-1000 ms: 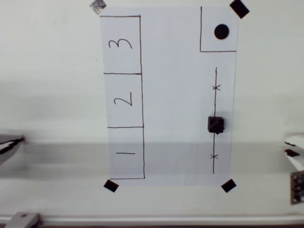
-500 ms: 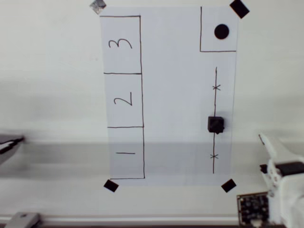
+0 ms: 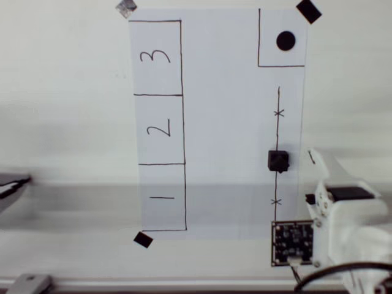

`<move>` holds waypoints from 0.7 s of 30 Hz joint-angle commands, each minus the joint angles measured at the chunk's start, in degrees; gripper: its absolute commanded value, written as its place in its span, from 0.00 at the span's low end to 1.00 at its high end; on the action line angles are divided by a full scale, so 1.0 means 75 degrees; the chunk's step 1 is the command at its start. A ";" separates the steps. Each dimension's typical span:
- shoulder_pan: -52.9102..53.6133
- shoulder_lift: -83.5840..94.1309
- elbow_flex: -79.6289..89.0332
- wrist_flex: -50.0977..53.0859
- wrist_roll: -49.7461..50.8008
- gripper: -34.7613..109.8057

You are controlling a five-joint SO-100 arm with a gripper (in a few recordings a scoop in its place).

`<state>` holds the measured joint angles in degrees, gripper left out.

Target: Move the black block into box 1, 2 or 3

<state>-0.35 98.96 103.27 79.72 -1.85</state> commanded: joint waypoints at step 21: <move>0.0680 -0.2098 -0.1723 -0.0199 -0.1090 0.43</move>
<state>3.69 82.62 93.25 78.84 -8.88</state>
